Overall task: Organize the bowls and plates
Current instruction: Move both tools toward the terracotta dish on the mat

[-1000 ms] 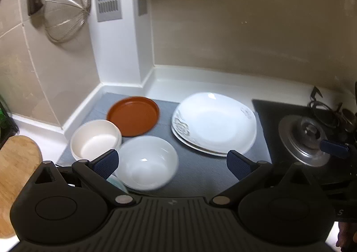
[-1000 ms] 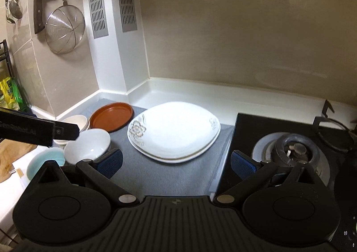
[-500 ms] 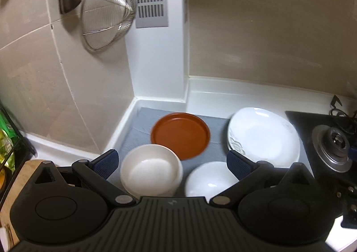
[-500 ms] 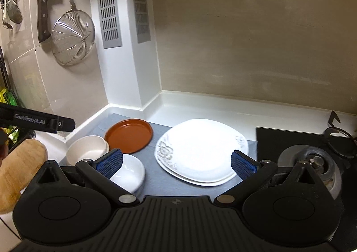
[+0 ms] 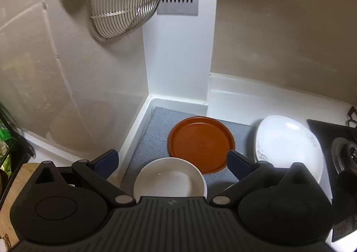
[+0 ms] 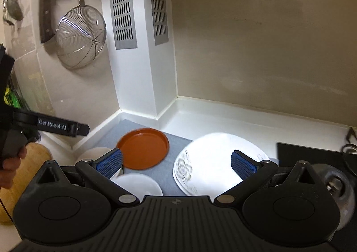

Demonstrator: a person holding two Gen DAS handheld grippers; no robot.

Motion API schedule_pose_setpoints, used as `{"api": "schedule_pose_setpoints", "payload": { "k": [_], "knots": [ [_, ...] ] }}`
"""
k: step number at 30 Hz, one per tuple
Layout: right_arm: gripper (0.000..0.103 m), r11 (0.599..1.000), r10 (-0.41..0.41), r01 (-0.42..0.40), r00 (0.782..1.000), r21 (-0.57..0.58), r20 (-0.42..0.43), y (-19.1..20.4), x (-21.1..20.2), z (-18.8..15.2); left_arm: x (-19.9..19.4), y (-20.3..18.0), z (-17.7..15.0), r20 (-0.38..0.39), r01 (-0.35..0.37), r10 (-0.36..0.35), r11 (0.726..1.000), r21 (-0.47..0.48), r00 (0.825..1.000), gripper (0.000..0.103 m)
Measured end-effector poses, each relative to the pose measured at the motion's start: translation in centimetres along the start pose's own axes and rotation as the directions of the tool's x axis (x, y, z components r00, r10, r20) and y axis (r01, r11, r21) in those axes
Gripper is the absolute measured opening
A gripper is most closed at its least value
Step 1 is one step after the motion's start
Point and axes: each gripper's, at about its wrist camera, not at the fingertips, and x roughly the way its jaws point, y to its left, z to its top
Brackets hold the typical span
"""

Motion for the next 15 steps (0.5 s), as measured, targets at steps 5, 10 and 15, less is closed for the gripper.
{"api": "schedule_pose_setpoints", "payload": {
  "k": [5, 10, 15],
  "knots": [
    [0.103, 0.999, 0.034, -0.034, 0.999, -0.003, -0.023, -0.8, 4.1, 1.7, 3.2, -0.3, 1.5, -0.053, -0.020, 0.020, 1.000, 0.007, 0.998, 0.103],
    [0.103, 0.998, 0.049, -0.051, 0.997, -0.033, -0.052, -1.0, 8.1, 3.2, 6.3, -0.5, 2.5, -0.110, -0.013, 0.012, 1.000, -0.008, 0.994, 0.103],
    [0.103, 0.998, 0.042, -0.045, 0.997, -0.043, -0.065, -1.4, 11.4, 4.4, 9.4, -1.2, 3.2, -0.150, -0.006, 0.008, 1.000, 0.013, 0.989, 0.103]
  ]
}}
